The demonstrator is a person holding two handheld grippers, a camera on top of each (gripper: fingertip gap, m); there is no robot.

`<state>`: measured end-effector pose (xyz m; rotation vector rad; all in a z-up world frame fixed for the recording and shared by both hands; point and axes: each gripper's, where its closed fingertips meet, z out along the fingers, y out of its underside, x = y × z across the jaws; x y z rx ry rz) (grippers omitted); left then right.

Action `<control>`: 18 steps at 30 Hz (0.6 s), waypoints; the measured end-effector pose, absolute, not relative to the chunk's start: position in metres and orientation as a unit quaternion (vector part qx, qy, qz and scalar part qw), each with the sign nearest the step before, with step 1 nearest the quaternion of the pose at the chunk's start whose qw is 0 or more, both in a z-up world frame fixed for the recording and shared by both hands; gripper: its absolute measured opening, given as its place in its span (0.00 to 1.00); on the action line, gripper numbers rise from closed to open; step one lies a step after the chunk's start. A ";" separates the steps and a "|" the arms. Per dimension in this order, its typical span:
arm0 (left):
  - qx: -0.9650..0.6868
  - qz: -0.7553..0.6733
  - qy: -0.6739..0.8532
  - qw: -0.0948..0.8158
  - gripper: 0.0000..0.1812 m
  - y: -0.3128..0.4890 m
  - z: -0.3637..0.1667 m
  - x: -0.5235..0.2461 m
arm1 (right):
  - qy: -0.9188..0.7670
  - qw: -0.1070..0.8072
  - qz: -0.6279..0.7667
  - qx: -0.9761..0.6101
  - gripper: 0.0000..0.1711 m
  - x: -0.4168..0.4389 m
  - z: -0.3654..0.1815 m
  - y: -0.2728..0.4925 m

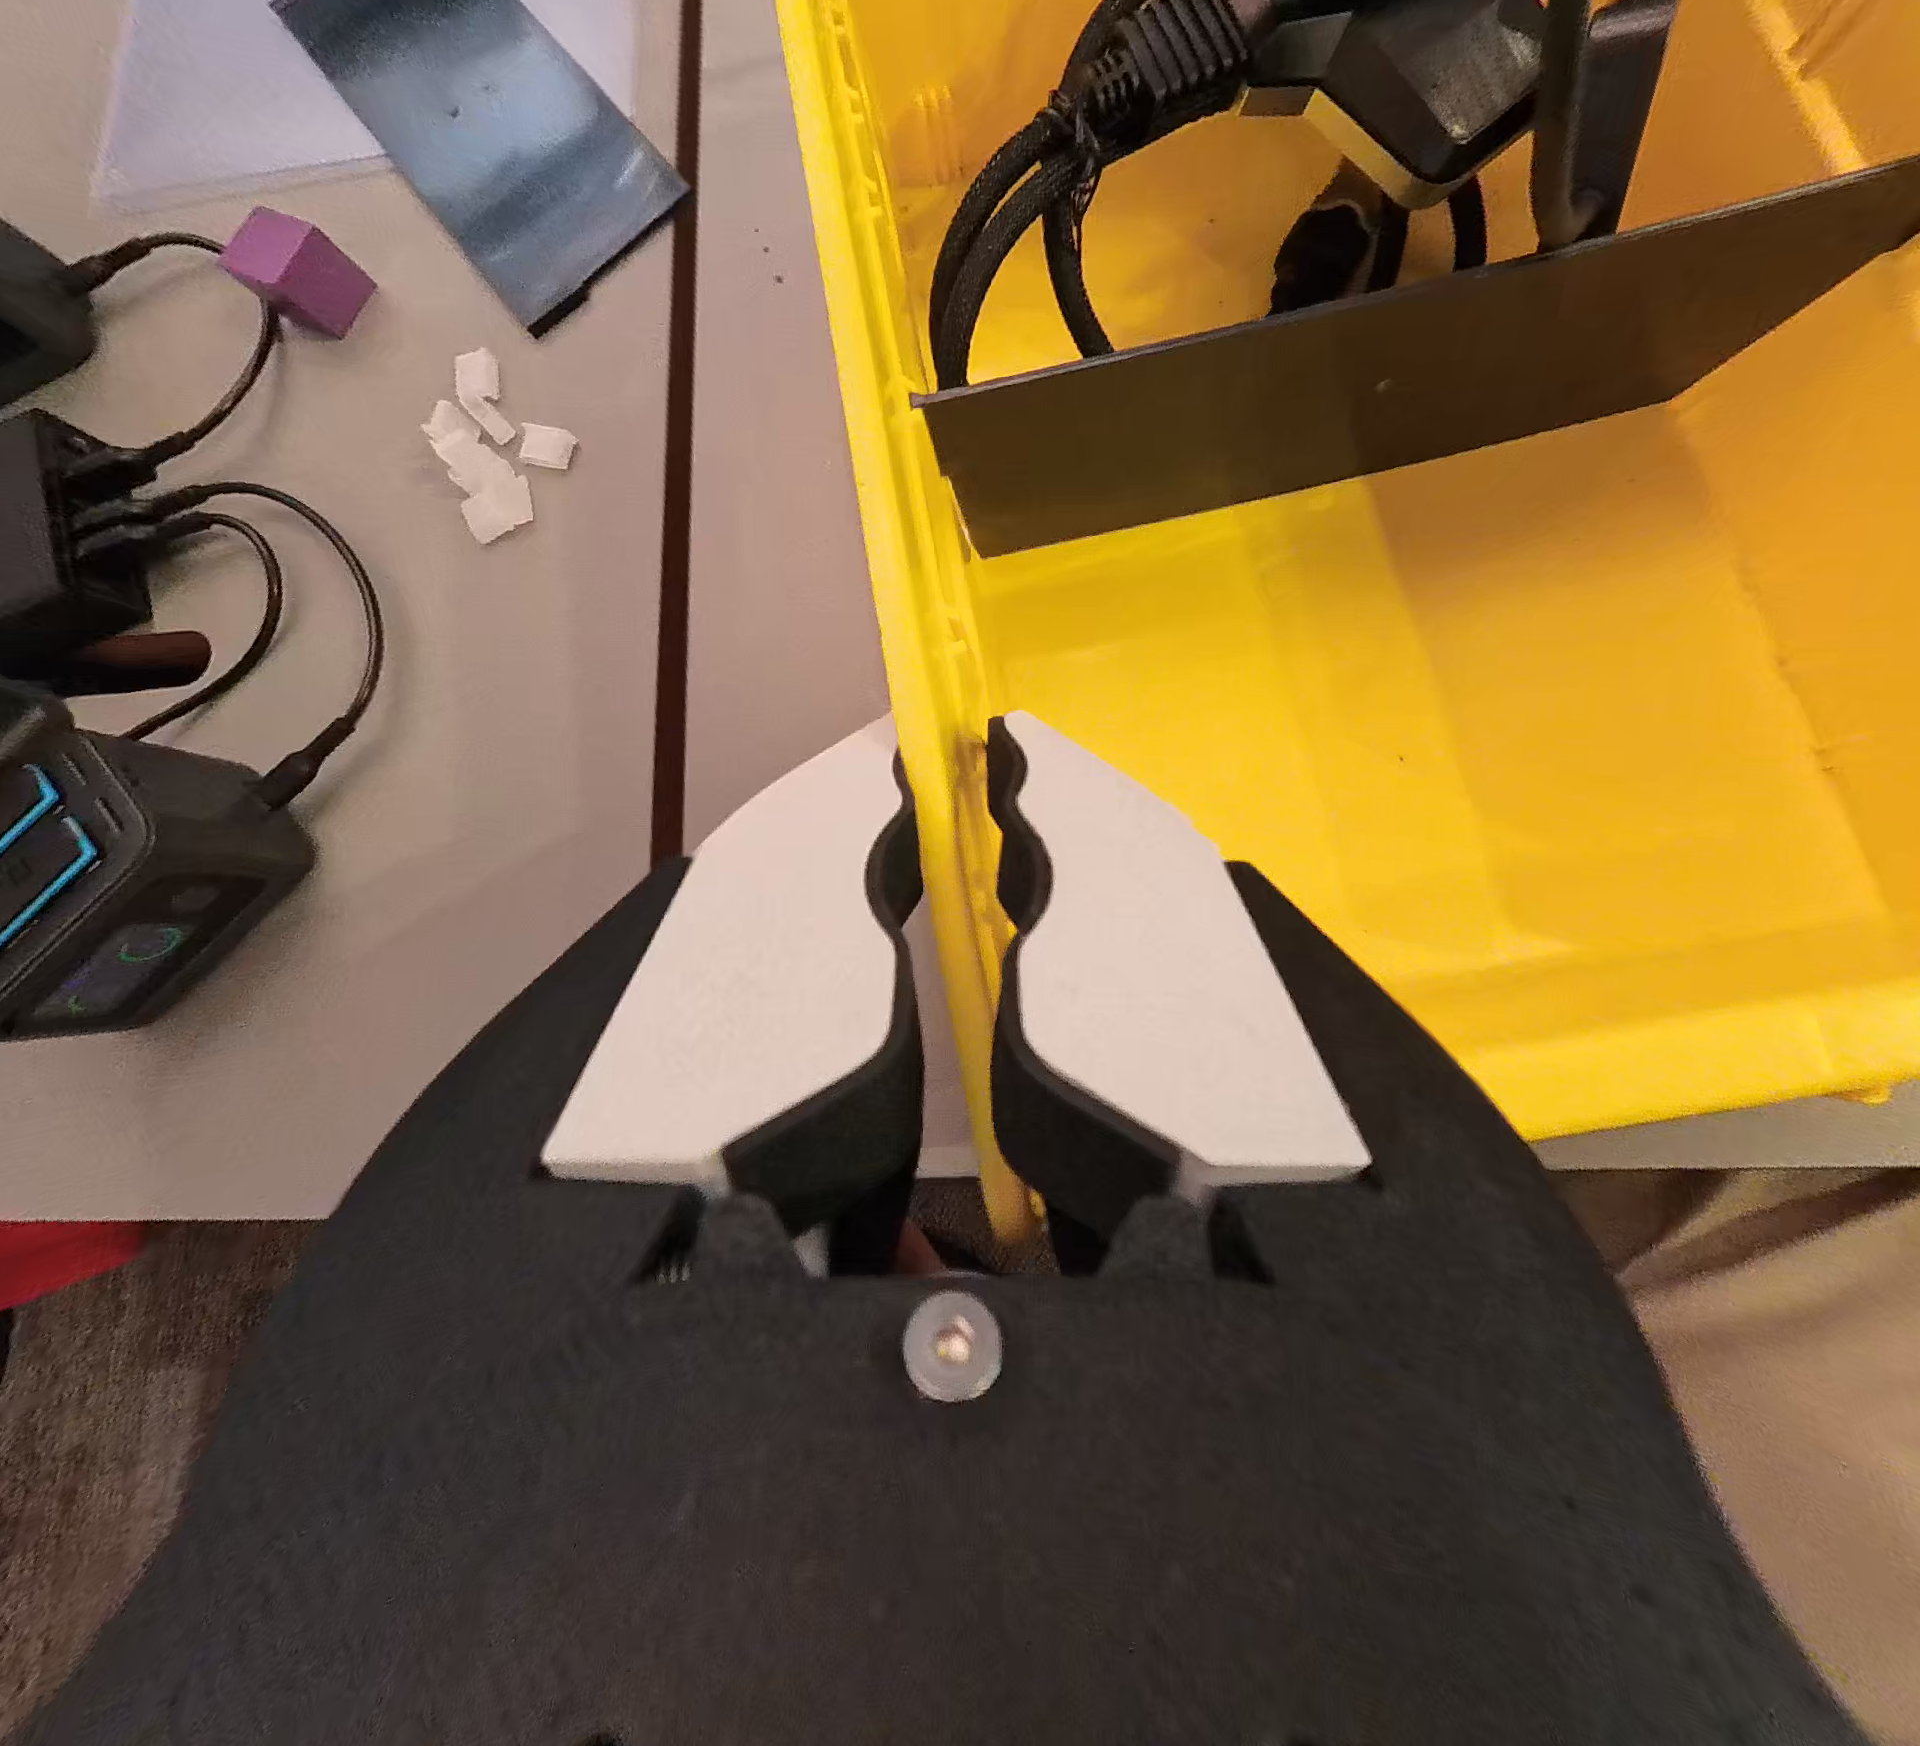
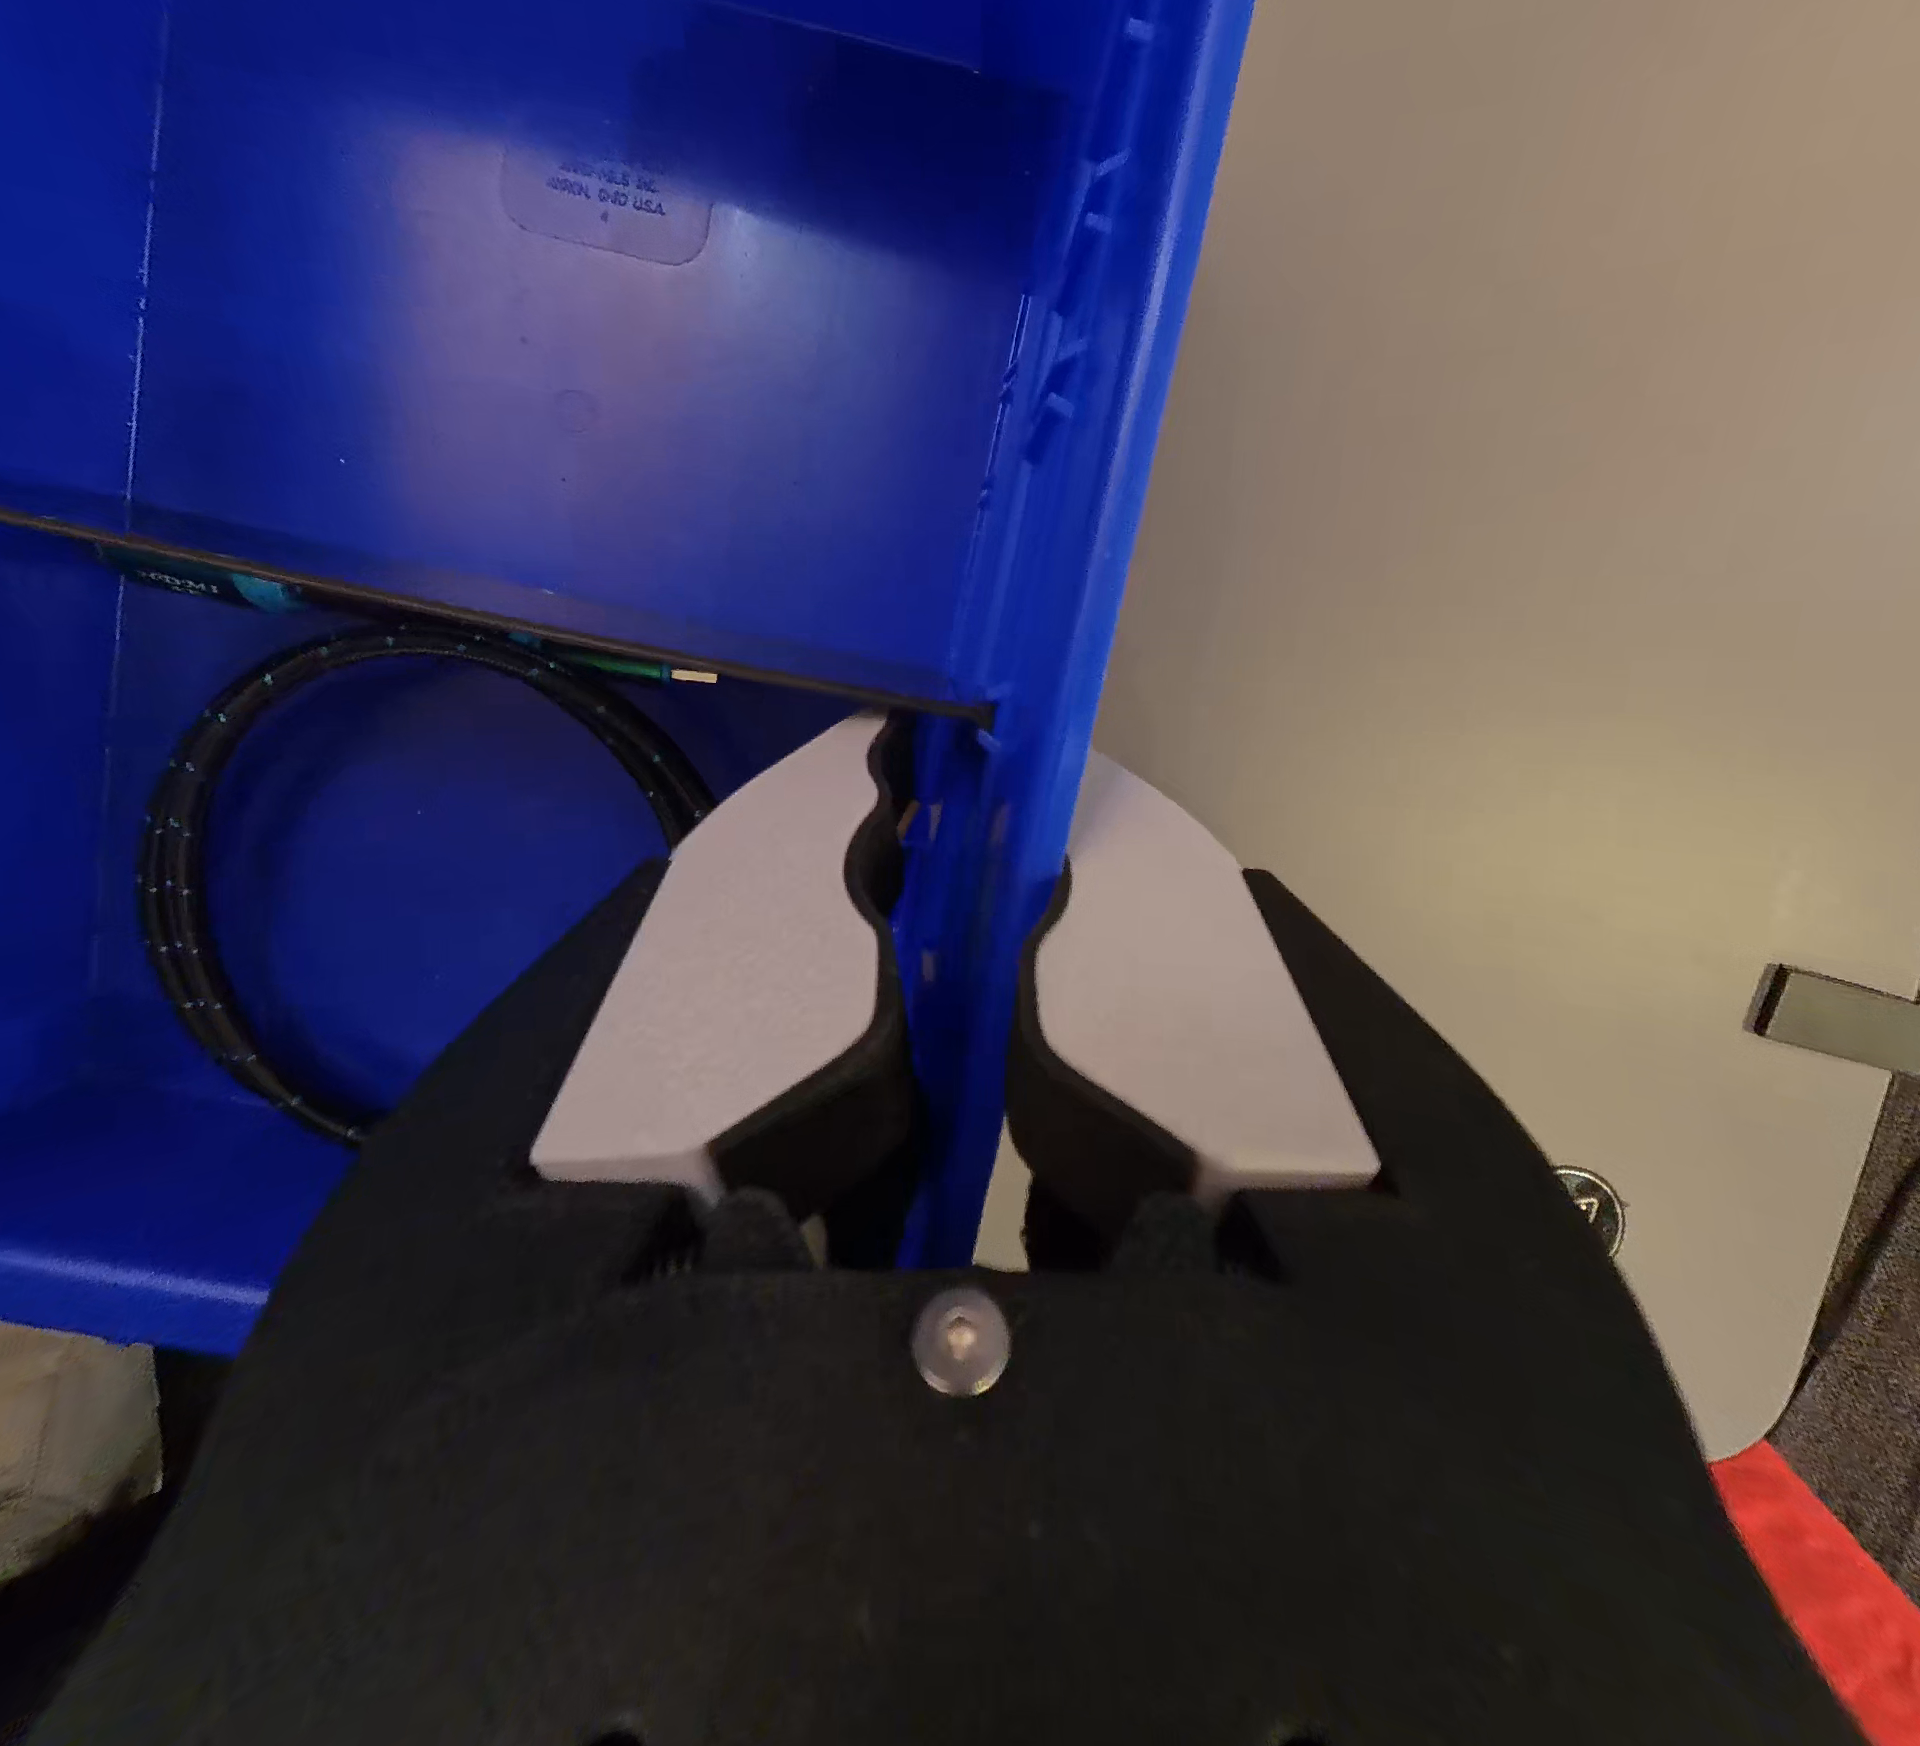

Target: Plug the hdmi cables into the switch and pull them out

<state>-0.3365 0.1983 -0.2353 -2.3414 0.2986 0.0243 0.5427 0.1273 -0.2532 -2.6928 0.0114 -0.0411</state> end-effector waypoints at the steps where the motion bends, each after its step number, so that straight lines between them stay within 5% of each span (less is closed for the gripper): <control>1: -0.918 0.009 0.113 0.381 0.05 0.199 -0.235 -0.338 | 0.003 0.223 -0.014 -0.975 0.10 0.543 -0.253 0.127; 10: -0.896 0.023 0.146 0.418 0.19 0.201 -0.222 -0.343 | -0.021 0.274 -0.111 -0.955 0.31 0.551 -0.233 0.128; 18: -0.844 0.051 0.217 0.488 0.20 0.207 -0.168 -0.308 | -0.059 0.337 -0.213 -0.915 0.27 0.536 -0.183 0.130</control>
